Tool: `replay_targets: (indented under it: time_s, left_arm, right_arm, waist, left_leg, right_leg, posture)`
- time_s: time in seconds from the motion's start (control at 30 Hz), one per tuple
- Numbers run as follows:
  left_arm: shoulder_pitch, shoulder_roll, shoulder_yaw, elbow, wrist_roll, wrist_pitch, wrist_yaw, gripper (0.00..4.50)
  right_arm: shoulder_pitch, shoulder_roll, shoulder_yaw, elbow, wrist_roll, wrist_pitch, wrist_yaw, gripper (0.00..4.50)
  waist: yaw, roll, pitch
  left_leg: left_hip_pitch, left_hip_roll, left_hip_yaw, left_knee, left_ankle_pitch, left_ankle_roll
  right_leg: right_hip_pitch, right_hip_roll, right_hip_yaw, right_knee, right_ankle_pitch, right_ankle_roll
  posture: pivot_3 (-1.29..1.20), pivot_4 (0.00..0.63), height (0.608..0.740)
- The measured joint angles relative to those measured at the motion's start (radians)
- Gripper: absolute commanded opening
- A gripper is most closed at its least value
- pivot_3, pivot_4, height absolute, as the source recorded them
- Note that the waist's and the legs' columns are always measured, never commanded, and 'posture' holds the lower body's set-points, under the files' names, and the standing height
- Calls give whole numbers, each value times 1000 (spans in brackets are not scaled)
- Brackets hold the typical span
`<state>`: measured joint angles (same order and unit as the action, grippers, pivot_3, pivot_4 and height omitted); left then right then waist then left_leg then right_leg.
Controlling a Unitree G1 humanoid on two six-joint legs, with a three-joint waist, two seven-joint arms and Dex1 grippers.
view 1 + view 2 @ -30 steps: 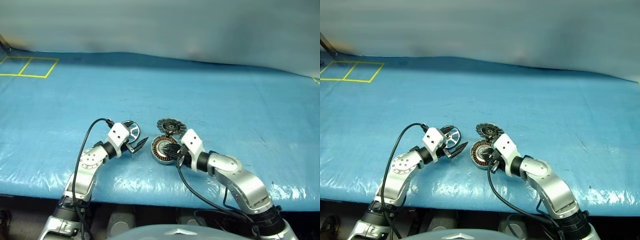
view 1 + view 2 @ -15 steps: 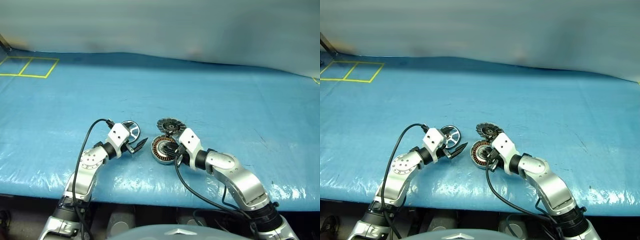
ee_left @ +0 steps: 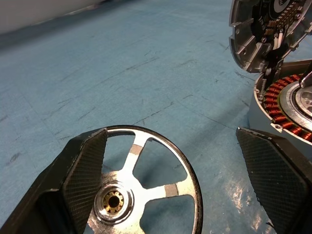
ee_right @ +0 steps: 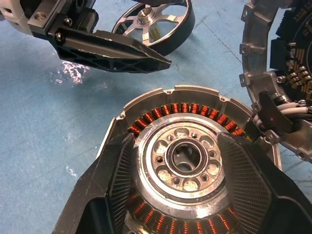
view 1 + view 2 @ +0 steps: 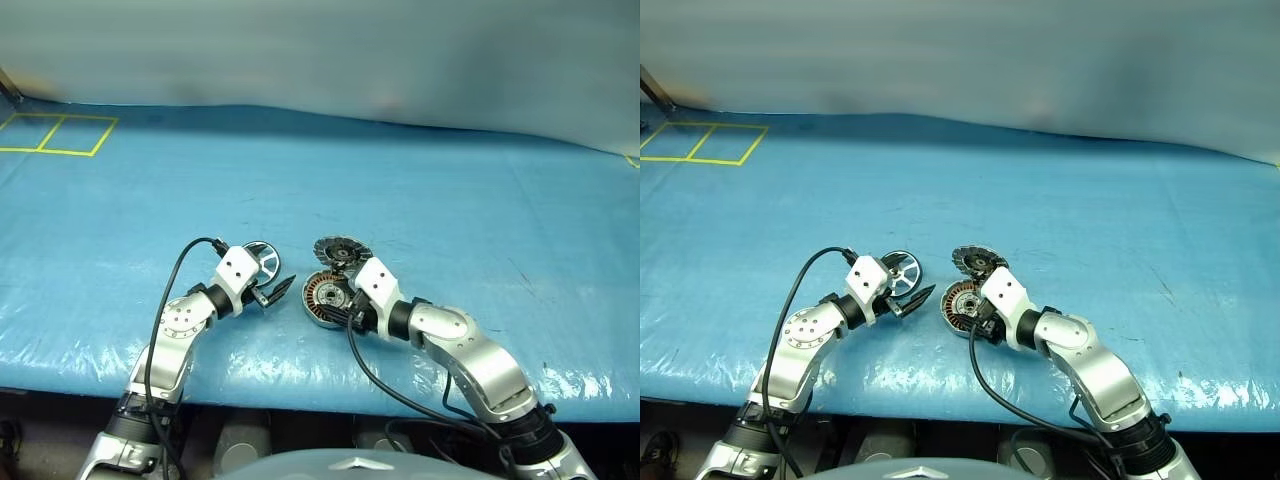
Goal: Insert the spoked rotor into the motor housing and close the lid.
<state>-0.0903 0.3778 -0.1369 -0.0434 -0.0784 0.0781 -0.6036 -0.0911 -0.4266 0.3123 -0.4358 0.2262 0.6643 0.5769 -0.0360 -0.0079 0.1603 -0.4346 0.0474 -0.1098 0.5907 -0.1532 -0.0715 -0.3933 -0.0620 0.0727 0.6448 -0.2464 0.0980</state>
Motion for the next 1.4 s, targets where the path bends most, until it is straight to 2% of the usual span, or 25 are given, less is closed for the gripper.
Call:
replay_targets:
  time_s: [0.13,0.23,0.47,0.83,1.0,1.4]
  left_arm:
    - [0,0,0,0,0,0,5,4500]
    - [0,0,0,0,0,0,6,4500]
    - [0,0,0,0,0,0,12,4500]
    - [0,0,0,0,0,0,14,4500]
    - [0,0,0,0,0,0,14,4500]
    - [0,0,0,0,0,0,14,4500]
  right_arm:
    - [-2,26,-20,0,27,11,-4,2898]
    - [-4,39,-25,5,35,24,-11,2370]
    - [-19,58,-39,43,30,35,-40,40]
    - [-37,31,-13,41,-3,33,-48,40]
    - [-61,-69,81,19,-128,-28,-50,40]
    - [-51,-104,134,18,-252,-114,-39,40]
  waist:
    - [0,0,0]
    - [0,0,0]
    - [0,0,0]
    - [0,0,0]
    - [1,-1,-2]
    - [1,-4,-4]
  left_leg:
    - [0,0,0,0,0,0]
    - [0,0,0,0,0,0]
    - [0,0,0,0,0,0]
    - [2,0,0,0,0,0]
    - [4,0,0,0,0,0]
    - [6,0,0,2,0,0]
  right_leg:
    - [0,0,0,0,0,0]
    - [0,0,0,0,0,0]
    - [0,0,0,0,0,0]
    - [1,0,0,0,0,0]
    - [1,0,0,0,0,0]
    - [1,0,0,0,0,0]
  posture:
    - [0,150,740]
    - [0,150,740]
    - [0,150,740]
    - [0,150,740]
    - [0,150,740]
    - [0,150,740]
